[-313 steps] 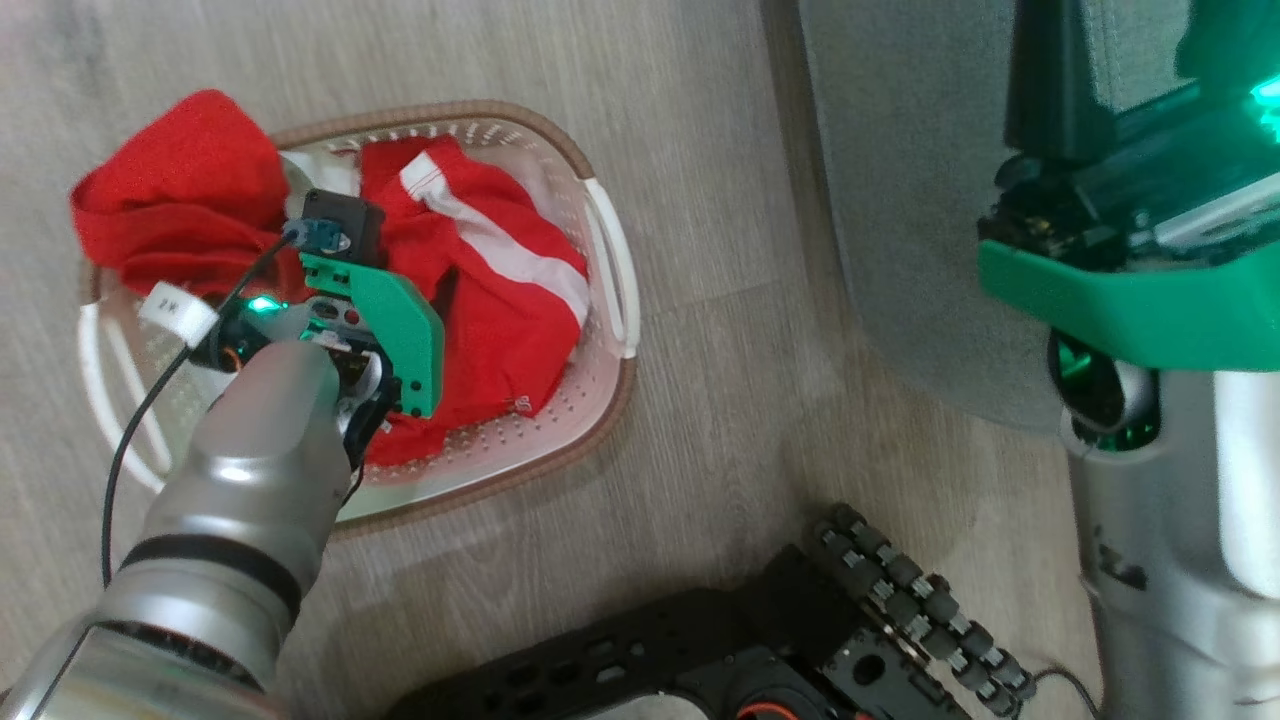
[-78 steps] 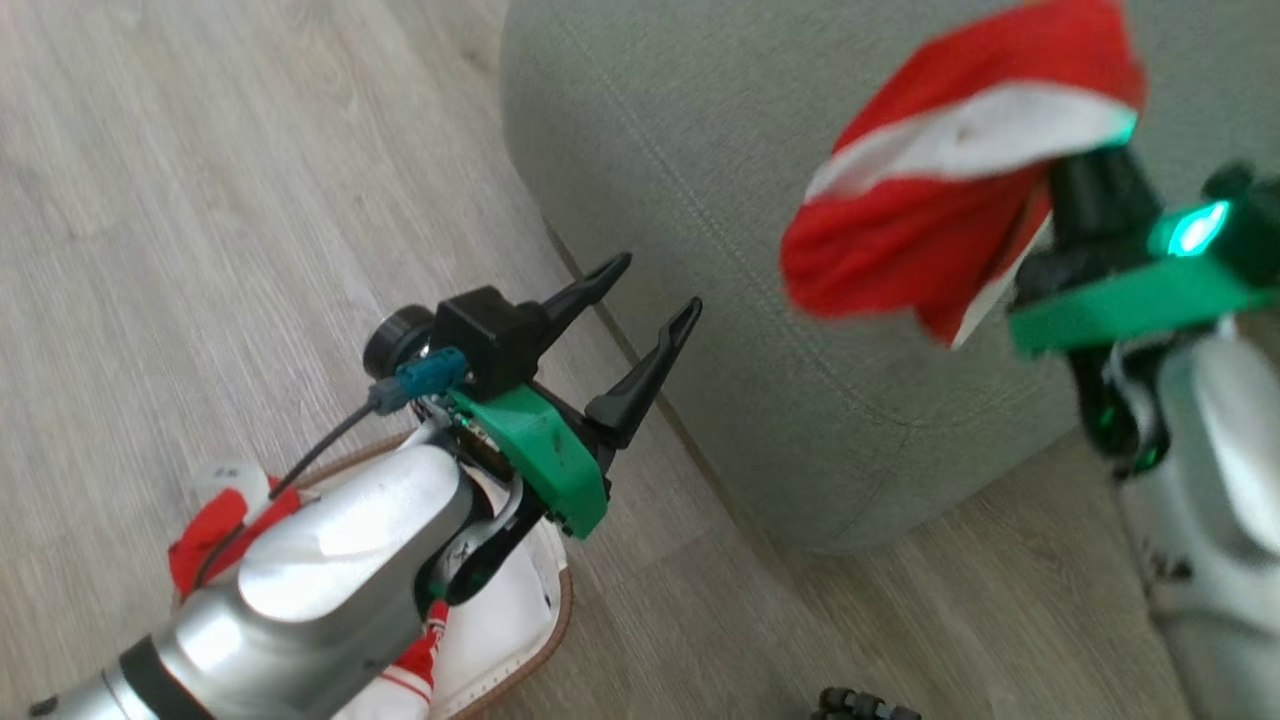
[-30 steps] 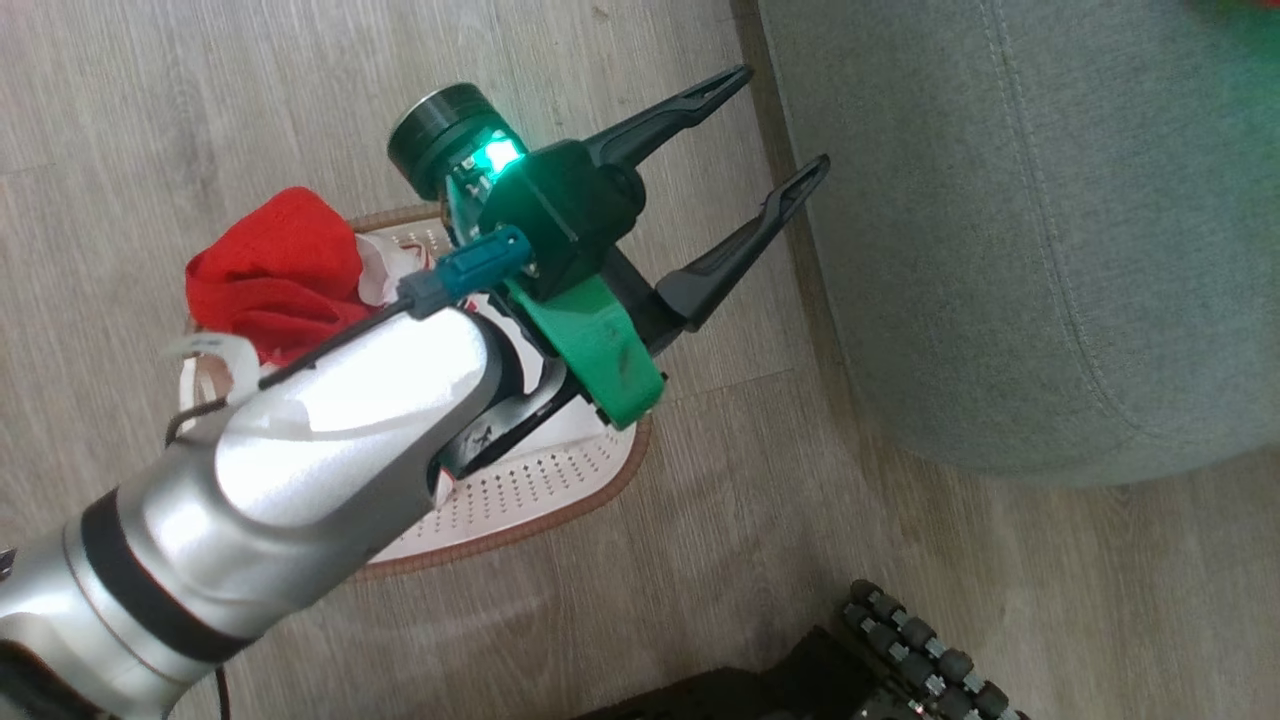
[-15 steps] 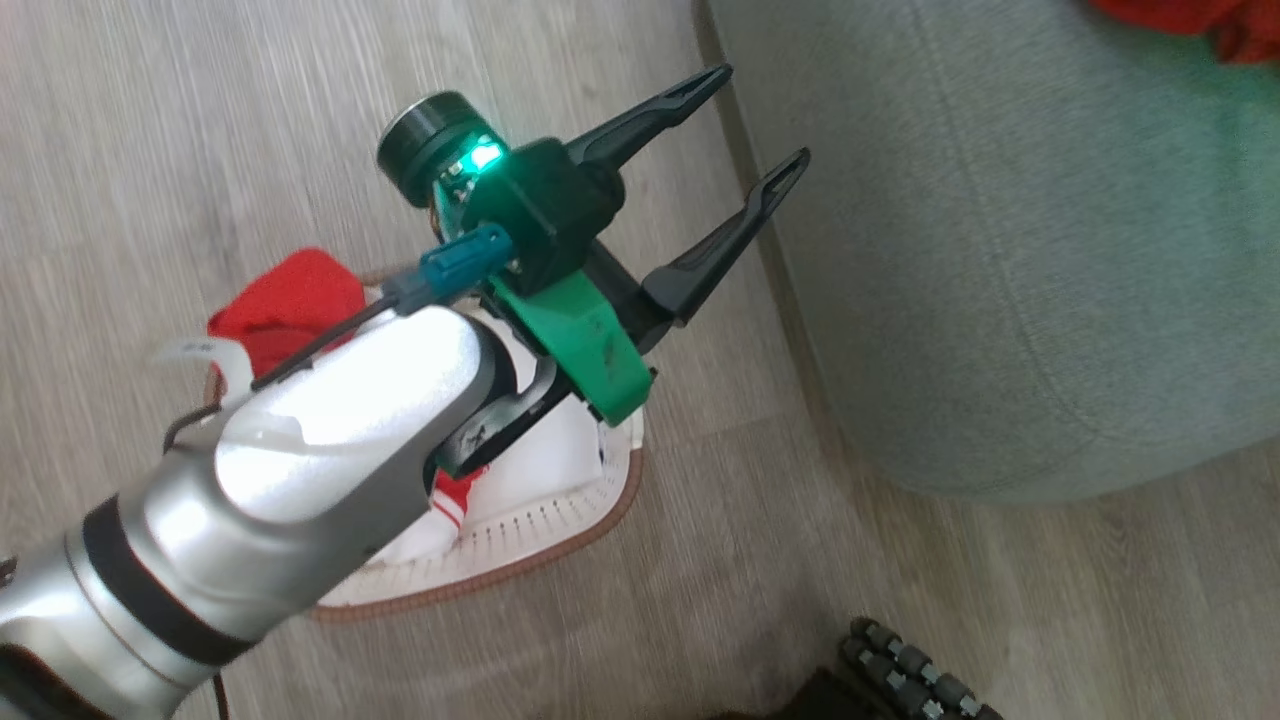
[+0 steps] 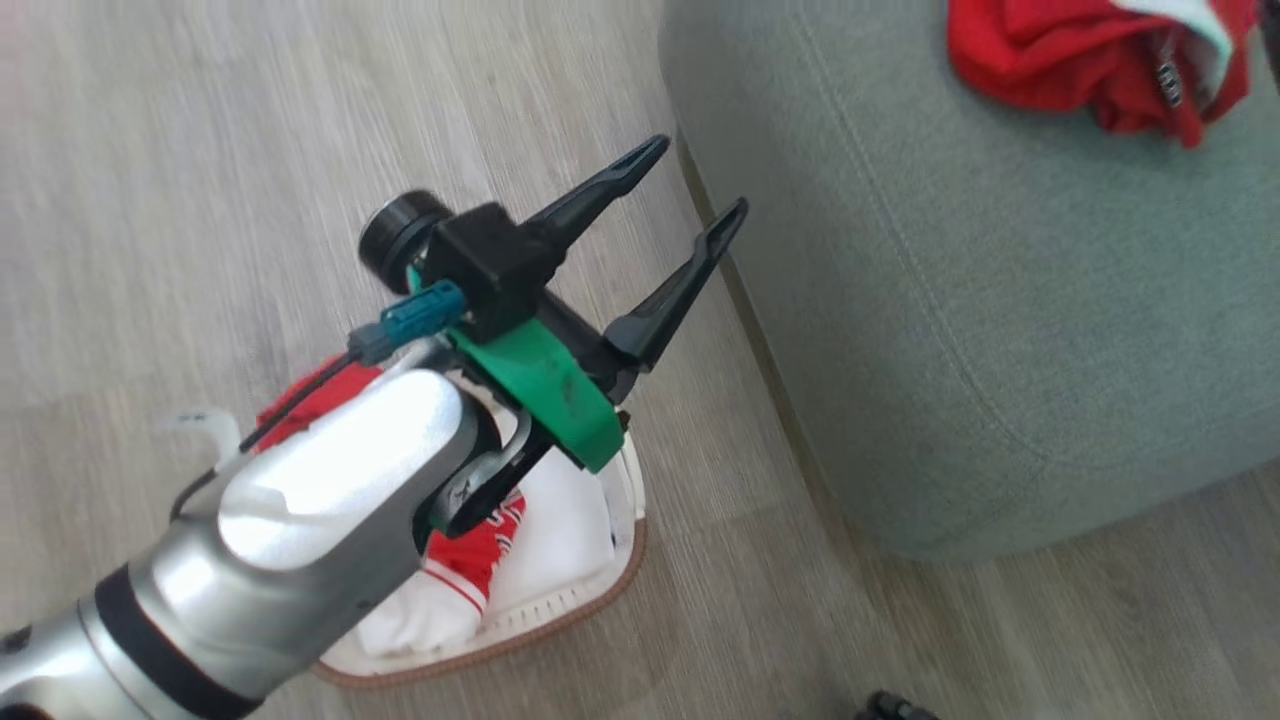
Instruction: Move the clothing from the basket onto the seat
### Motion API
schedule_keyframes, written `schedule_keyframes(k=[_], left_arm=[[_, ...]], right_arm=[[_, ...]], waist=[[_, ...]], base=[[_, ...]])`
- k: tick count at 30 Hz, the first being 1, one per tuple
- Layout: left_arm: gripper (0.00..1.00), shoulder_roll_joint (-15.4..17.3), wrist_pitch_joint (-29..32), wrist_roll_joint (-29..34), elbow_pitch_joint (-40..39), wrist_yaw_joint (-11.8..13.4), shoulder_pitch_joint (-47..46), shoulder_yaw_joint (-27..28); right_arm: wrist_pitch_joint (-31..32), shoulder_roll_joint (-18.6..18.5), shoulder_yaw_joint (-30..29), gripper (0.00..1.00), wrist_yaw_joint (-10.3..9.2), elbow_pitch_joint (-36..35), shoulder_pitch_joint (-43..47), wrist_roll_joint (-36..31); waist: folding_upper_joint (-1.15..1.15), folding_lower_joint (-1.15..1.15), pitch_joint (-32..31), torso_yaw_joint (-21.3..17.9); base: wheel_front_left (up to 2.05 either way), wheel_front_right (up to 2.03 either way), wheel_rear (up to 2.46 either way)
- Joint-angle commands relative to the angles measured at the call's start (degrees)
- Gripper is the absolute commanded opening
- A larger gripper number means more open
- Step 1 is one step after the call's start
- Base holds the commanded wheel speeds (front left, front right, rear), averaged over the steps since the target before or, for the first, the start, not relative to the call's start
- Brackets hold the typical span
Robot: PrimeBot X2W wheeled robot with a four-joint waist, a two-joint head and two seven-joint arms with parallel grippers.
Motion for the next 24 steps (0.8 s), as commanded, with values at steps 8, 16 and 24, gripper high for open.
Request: schedule_keyframes(k=[8,16,24], left_arm=[[1.0,1.9,-2.2,-1.9,-1.1,2.0,2.7,4.8],[1.0,3.5,-3.3,-3.2,-1.4,4.1,8.1,8.1],[1.0,5.3,-3.6,-3.4,-1.7,6.3,14.1,12.3]], right_arm=[[-5.5,-4.3,-3.2,1.0,-0.02,-11.0,7.9,1.8],[-10.4,-2.4,-12.9,1.0,-0.02,-23.1,19.8,0.1],[-11.4,6.6,-23.5,1.0,-0.02,-39.0,35.4,-5.8]], waist=[[0.0,0.0,-7.5,3.9],[0.0,0.0,-12.7,8.4],[0.0,0.0,-16.2,13.2]], base=[[0.0,0.0,0.0],[0.0,0.0,0.0],[0.0,0.0,0.0]])
